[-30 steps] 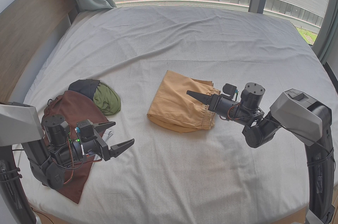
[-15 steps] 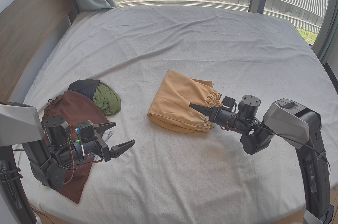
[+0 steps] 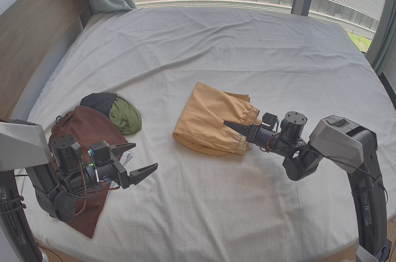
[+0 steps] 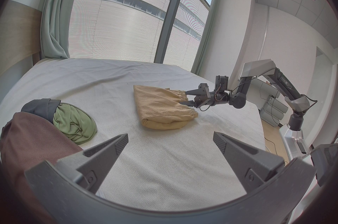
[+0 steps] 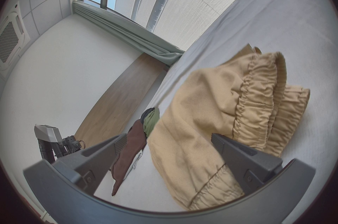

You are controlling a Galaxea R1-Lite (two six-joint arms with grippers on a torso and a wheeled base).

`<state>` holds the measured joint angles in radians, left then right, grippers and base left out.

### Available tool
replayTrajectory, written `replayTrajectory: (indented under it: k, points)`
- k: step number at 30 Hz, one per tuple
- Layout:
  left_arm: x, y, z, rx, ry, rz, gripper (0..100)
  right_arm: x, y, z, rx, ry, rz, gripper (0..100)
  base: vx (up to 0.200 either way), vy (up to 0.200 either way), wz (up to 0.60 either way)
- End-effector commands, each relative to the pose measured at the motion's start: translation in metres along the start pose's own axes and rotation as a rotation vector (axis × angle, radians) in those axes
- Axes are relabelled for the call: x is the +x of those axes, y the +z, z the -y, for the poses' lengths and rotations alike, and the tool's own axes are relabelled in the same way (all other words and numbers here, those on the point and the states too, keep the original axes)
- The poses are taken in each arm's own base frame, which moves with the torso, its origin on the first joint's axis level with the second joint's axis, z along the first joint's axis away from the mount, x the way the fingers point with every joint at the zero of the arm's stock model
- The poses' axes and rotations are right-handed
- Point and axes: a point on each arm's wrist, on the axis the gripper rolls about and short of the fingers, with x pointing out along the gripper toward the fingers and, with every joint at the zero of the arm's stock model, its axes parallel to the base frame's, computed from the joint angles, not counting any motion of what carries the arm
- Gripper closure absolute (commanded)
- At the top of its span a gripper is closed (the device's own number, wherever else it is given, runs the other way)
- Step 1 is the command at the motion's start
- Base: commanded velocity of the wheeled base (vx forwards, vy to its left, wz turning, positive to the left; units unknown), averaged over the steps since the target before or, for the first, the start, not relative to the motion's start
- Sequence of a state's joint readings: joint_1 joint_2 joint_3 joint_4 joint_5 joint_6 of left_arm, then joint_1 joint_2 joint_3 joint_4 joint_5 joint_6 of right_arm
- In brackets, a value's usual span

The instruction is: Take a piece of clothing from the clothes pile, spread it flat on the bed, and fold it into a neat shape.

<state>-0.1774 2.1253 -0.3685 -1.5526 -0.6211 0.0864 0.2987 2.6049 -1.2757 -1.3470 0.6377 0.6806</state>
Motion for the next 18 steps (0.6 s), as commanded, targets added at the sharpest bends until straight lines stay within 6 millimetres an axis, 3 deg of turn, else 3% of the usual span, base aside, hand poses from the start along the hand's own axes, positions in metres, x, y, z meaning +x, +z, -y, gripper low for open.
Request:
replayTrajectory:
  k: [1, 6, 12, 18]
  points:
    - [0.000, 0.003, 0.002, 0.008, -0.006, 0.010, 0, -0.011, 0.034, -0.044, -0.051, 0.050, 0.048, 0, 0.000, 0.000, 0.00]
    - [0.000, 0.010, 0.008, 0.023, -0.024, 0.027, 0, -0.037, 0.053, -0.092, -0.122, 0.085, 0.076, 0, 0.000, 0.000, 0.00]
    - [-0.004, 0.021, 0.018, 0.043, -0.045, 0.051, 0, -0.076, 0.039, -0.123, -0.208, 0.063, 0.036, 0, 0.000, 0.000, 0.00]
    - [-0.008, 0.030, 0.029, 0.065, -0.072, 0.074, 0, -0.108, 0.020, -0.137, -0.301, 0.043, 0.004, 0, 0.000, 0.000, 0.00]
